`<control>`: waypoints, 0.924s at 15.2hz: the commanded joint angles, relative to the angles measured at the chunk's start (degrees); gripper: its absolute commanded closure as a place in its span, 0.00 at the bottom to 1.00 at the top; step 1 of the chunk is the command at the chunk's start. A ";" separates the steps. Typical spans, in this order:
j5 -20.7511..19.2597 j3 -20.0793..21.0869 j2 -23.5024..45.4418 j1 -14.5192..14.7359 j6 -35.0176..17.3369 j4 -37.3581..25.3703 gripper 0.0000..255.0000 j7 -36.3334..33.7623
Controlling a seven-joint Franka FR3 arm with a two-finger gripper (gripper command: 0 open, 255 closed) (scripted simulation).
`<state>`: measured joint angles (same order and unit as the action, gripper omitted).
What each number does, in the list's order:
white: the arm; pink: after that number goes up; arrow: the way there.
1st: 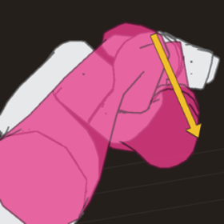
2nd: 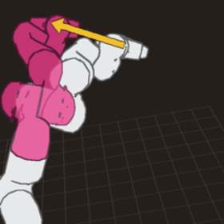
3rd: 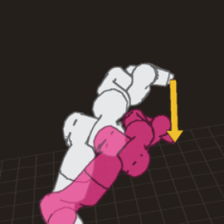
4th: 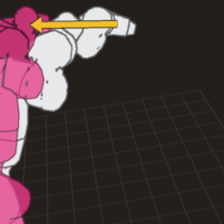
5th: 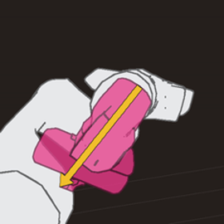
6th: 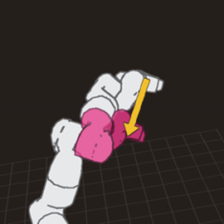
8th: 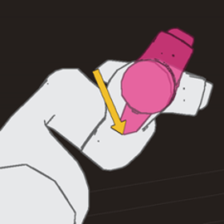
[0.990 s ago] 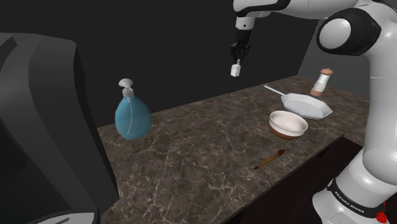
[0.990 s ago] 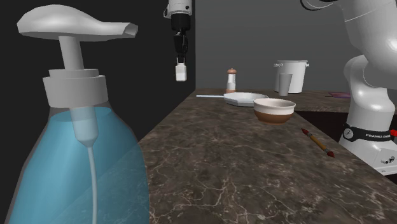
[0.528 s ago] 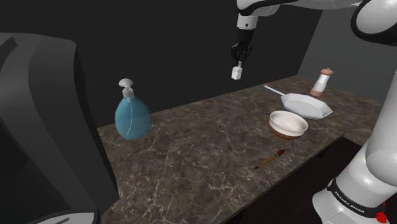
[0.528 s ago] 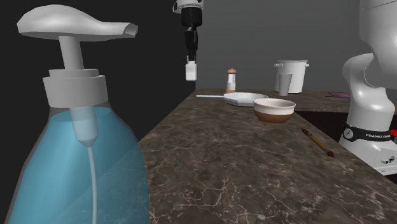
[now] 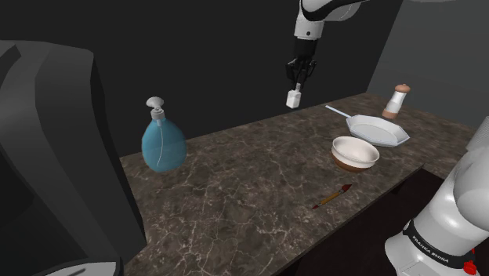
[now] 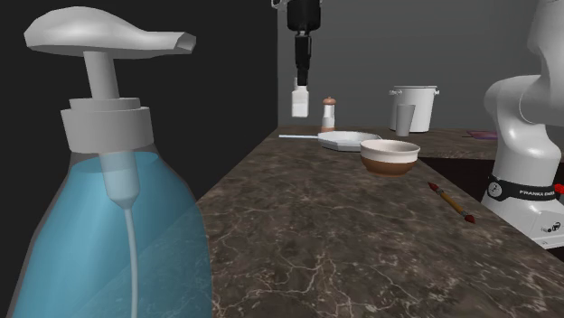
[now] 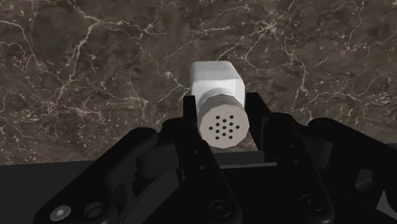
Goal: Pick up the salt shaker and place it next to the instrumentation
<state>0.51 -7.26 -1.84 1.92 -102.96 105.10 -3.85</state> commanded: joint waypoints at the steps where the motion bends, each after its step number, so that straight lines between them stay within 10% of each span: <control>1: -0.41 0.95 -3.69 0.86 -0.75 4.41 1.00 -1.99; 14: 1.58 10.31 -22.75 6.75 -0.76 23.31 1.00 -16.45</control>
<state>1.70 2.18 -23.48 8.15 -103.67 127.28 -19.02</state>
